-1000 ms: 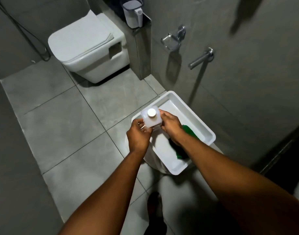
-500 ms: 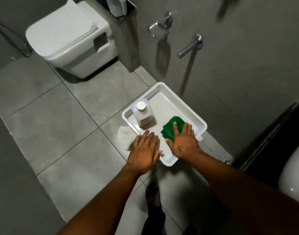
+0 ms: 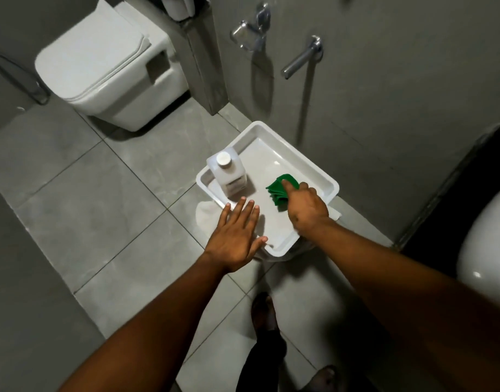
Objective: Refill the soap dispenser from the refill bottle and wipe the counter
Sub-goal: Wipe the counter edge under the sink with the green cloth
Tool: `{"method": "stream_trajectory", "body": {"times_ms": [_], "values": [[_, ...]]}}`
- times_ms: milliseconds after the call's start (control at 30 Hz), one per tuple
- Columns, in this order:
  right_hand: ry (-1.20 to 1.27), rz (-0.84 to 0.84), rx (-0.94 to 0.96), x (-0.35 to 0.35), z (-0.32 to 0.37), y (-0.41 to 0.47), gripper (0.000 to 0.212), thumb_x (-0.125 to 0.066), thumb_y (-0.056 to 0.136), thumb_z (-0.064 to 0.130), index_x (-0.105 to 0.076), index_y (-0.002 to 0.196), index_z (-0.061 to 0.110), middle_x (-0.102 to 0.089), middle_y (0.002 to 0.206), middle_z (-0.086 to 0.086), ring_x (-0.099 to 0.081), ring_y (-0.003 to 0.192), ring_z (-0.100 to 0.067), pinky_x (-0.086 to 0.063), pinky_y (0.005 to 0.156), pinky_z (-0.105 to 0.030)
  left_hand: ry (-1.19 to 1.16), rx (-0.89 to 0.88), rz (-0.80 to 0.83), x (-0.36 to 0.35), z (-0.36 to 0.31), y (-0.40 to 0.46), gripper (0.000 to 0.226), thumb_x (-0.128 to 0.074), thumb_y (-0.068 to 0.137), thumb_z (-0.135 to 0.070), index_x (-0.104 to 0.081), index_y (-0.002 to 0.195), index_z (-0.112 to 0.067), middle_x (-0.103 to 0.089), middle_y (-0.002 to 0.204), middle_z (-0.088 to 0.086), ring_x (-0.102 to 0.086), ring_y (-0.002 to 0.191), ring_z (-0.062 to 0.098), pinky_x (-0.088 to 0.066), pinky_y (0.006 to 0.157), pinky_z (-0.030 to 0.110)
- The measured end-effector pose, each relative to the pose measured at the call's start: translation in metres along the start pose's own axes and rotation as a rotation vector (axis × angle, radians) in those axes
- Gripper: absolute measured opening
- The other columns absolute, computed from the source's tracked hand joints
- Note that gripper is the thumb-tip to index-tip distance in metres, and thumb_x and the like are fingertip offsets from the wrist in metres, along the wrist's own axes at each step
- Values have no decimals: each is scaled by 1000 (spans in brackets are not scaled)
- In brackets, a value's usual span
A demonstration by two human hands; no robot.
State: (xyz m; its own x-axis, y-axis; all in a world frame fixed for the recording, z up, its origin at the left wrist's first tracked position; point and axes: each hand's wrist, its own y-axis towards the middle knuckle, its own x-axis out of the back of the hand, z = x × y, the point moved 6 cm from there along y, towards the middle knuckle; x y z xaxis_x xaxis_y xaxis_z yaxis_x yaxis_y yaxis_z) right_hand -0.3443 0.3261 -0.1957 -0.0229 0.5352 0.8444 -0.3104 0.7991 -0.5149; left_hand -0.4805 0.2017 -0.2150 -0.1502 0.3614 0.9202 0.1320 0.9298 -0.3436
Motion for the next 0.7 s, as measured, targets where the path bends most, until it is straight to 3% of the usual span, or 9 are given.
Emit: {"method": "stream_trajectory", "body": {"times_ms": [100, 233, 367, 500, 600, 700], "values": [[207, -113, 15, 30, -11, -57, 64, -43, 100, 16, -19, 156, 35, -42, 142, -16, -44, 130, -37, -45, 106, -49, 14, -52, -52, 31, -19, -16, 82, -9, 101, -66, -14, 164, -13, -13, 173, 9, 1, 162, 26, 1, 130, 50], [417, -285, 79, 60, -45, -176, 69, -55, 93, 11, -32, 155, 30, -42, 147, -15, -44, 133, -37, -42, 112, -45, 32, -160, -140, 88, -71, -34, 78, -17, 104, -63, -18, 163, -12, -18, 172, 11, -7, 161, 27, -8, 130, 51], [544, -346, 54, 52, -97, -297, 73, -58, 83, 5, -42, 151, 28, -45, 148, -14, -48, 132, -35, -39, 115, -39, 45, -306, -220, 143, -149, -42, 76, -25, 103, -58, -26, 161, -8, -25, 170, 13, -15, 160, 29, -12, 129, 50], [502, -407, -69, 11, -161, -395, 78, -53, 71, 12, -44, 144, 39, -52, 144, -5, -50, 130, -27, -43, 112, -40, 56, -500, -294, 184, -250, -47, 78, -29, 101, -58, -34, 158, -5, -29, 168, 14, -20, 159, 30, -20, 127, 53], [391, -498, -219, -15, -206, -443, 74, -60, 59, 12, -64, 128, 38, -65, 132, 1, -53, 117, -25, -37, 100, -34, 76, -658, -309, 196, -326, -50, 80, -32, 101, -59, -33, 159, -5, -30, 168, 15, -20, 159, 32, -18, 127, 54], [342, -559, -393, -32, -246, -474, 64, -58, 61, 11, -72, 118, 39, -68, 123, -1, -57, 110, -32, -38, 92, -41, 111, -804, -252, 189, -393, -52, 82, -28, 101, -62, -27, 161, -7, -26, 169, 14, -13, 160, 31, -13, 128, 52]]}}
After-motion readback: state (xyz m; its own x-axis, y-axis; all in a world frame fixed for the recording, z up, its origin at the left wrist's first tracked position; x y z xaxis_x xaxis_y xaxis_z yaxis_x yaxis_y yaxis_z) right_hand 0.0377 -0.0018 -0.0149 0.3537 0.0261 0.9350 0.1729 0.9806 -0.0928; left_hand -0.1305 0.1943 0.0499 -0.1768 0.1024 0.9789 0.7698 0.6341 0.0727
